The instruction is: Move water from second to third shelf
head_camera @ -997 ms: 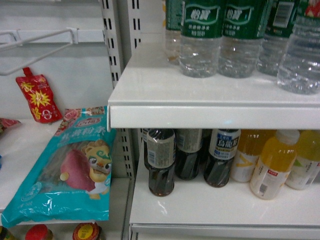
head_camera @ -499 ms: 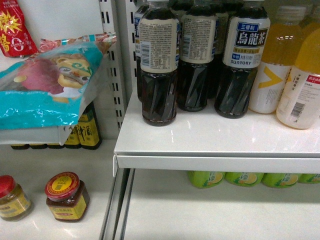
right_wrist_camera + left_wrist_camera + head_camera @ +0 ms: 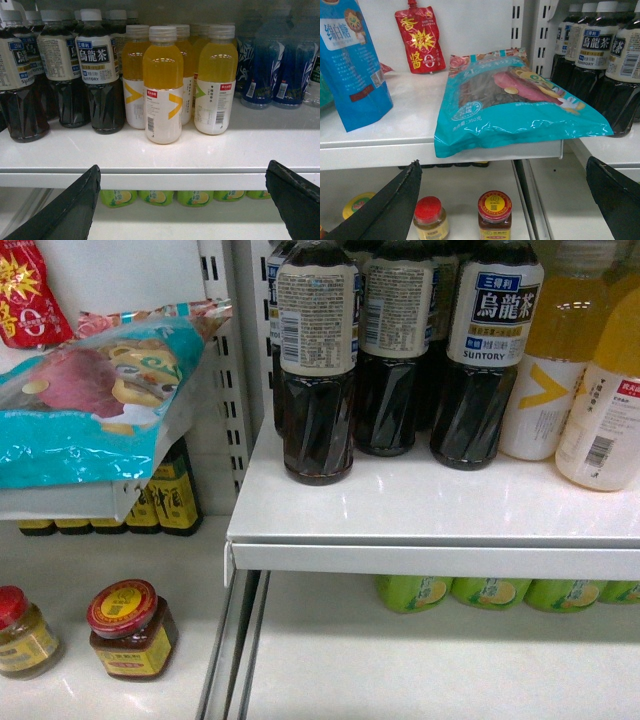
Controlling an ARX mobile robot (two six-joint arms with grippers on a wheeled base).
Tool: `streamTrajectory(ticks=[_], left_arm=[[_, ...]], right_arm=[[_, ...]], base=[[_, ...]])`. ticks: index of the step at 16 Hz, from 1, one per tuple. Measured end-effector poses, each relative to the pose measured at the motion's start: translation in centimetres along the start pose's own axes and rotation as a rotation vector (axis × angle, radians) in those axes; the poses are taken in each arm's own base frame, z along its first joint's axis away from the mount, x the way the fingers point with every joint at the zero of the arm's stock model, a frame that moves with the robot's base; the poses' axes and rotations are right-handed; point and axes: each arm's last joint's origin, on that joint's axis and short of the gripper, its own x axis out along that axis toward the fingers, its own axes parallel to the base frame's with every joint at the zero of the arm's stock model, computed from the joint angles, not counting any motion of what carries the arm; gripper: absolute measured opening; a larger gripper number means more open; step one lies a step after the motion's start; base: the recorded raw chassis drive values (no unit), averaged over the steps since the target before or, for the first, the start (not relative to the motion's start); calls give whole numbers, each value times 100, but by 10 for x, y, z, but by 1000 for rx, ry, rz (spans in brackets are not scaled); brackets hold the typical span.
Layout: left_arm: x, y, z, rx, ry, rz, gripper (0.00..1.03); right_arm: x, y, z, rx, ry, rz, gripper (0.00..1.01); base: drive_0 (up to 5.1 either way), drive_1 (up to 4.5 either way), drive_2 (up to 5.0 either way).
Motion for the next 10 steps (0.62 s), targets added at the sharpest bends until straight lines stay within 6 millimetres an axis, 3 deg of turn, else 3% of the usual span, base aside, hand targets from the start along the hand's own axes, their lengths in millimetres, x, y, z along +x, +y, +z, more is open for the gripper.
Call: streamTrajectory(ticks=[10], left_arm=[[0,0,0,0,0,0,98]], right_arm=[[0,0,0,0,-1,0,98]], base=[[0,0,0]])
